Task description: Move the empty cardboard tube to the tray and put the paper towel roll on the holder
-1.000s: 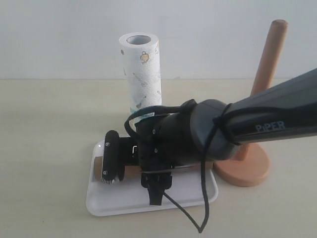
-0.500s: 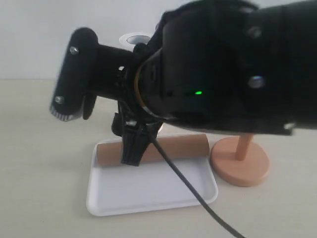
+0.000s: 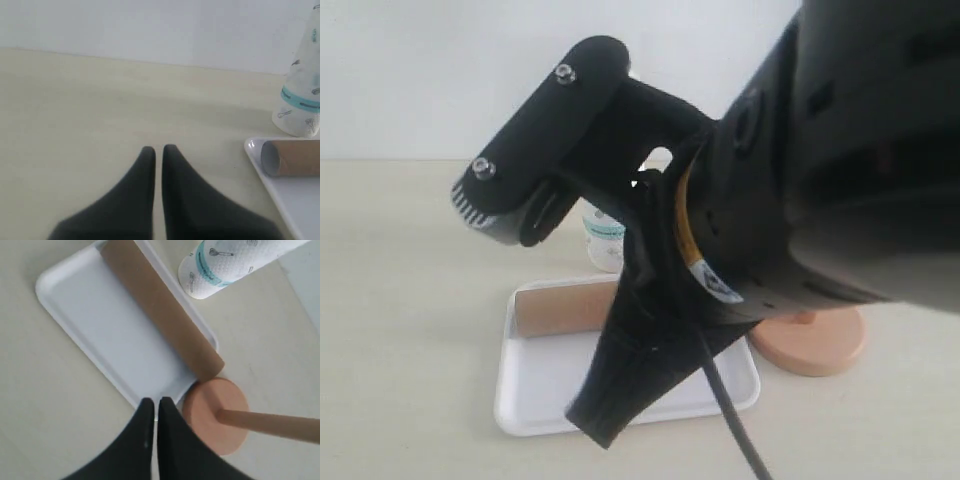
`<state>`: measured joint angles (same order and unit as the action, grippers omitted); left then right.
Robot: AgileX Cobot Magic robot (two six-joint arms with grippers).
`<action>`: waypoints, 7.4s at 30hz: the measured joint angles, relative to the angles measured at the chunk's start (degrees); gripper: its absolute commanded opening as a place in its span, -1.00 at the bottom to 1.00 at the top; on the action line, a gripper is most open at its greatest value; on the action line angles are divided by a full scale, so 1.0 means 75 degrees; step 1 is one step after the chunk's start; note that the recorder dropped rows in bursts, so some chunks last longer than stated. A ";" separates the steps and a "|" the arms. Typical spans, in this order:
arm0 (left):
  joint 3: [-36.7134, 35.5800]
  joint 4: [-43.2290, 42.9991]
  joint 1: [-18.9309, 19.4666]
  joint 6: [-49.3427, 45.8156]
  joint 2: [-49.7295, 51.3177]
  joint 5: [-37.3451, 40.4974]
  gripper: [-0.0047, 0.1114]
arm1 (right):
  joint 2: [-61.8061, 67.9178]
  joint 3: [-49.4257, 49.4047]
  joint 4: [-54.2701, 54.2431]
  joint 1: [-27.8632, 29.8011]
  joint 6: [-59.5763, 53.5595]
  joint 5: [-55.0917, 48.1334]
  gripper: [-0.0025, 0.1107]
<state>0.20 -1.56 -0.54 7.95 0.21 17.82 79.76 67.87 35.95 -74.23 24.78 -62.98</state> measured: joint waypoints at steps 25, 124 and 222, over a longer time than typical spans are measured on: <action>0.0000 0.0000 0.0000 0.0000 0.0000 0.0000 -0.84 | -0.2154 -0.3524 -0.0546 0.2870 0.1478 0.5477 -0.93; 0.0000 -0.0017 0.0000 -0.0015 0.0000 0.0000 -0.84 | -1.0600 -0.9058 -0.5215 0.9112 -0.3304 0.5848 -0.93; 0.7547 -0.4246 -0.2066 0.1747 1.5691 -1.0403 0.91 | -1.0600 -0.9058 -0.5184 0.9123 -0.3304 0.5848 -0.93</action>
<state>56.81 -33.41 -16.04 21.05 117.89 -60.20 0.26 -0.07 -2.93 -5.81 0.00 -19.13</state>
